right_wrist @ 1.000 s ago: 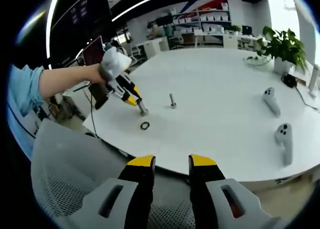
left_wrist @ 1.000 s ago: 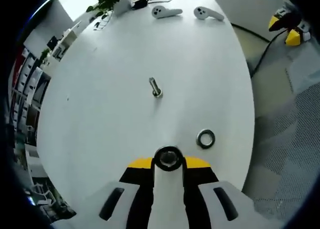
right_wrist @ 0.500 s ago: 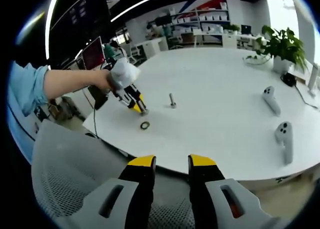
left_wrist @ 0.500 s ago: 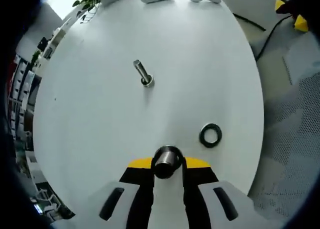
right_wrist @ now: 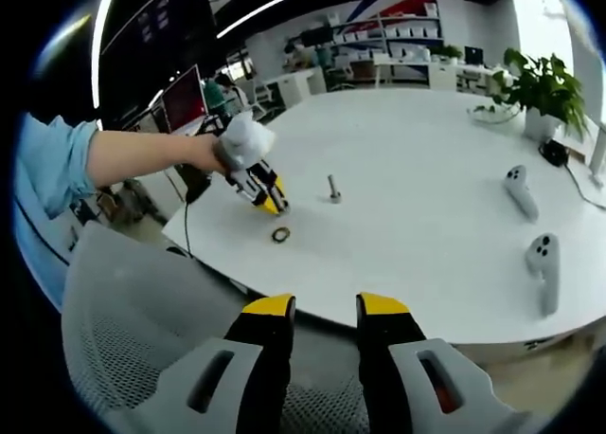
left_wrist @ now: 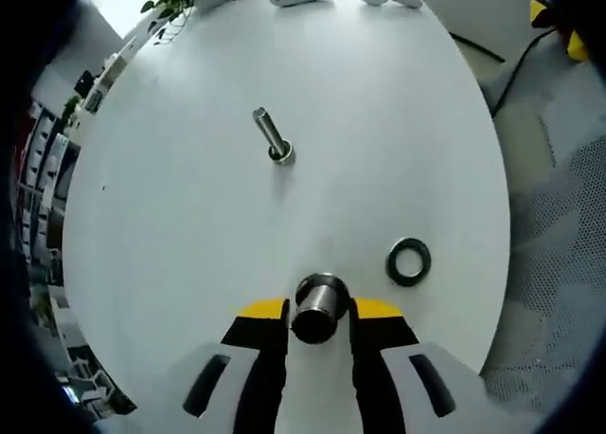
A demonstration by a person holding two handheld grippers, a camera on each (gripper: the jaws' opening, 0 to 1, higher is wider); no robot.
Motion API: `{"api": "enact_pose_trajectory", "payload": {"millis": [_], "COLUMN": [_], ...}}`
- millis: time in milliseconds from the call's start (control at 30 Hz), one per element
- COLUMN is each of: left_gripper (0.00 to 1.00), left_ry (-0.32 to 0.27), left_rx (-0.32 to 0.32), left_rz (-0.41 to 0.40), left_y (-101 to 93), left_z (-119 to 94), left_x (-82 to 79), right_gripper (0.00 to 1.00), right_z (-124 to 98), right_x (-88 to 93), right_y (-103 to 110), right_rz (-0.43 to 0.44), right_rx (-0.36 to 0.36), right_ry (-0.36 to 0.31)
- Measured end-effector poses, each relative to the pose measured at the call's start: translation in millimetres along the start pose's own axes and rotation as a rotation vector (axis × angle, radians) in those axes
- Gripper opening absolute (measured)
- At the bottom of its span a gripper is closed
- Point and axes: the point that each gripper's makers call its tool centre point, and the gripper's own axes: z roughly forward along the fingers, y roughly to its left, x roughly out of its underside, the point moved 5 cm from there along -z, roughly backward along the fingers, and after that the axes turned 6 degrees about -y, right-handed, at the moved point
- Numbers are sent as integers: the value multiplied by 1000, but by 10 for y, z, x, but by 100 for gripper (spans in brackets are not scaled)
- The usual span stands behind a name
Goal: Place the washer onto the threaded stud by aligning its center hole with the stud, sliding it down to the base, and recovering from edge contact or off-axis alignment until the washer reaches the visible bottom stop.
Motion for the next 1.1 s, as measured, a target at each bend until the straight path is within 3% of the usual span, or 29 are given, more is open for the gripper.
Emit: {"api": "enact_pose_trajectory", "payload": {"millis": [33,100,300,367,500,600,733,967,1100], "left_gripper": [30,31,31,30,28,28,17,19,26], "left_ry": [-29,-80,-110,-130,-139,-130,-89,-118,-150], "left_rx": [-36,-39,-65,-81,-43,-25,40,70,88], "left_rz": [-30,-97,-114,-167,-178,-145,-127,-98,-107], "left_y": [32,3,-147,-205,-365,-493,-656,-718,-790], "left_z": [-35,-96,-305,-377,-453,-442,-381,-249,-139], "left_x": [6,24,166,195,211,196,162,-30,-134], "right_gripper": [28,28,28,28,28,28,25,25,25], "right_z": [1,3,10,13,17,13,9,9,13], "right_x": [-2,-7,-18,-20,-27,-30,-33,-31,-22], "right_y": [2,6,22,31,41,45,58,42,46], "right_rz": [0,-4,-11,-13,-15,-7,10,8,12], "right_rx": [-2,-7,-24,-33,-45,-47,-55,-39,-40], "right_ry": [-2,-4,-11,-12,-18,-26,-33,-30,-23]}}
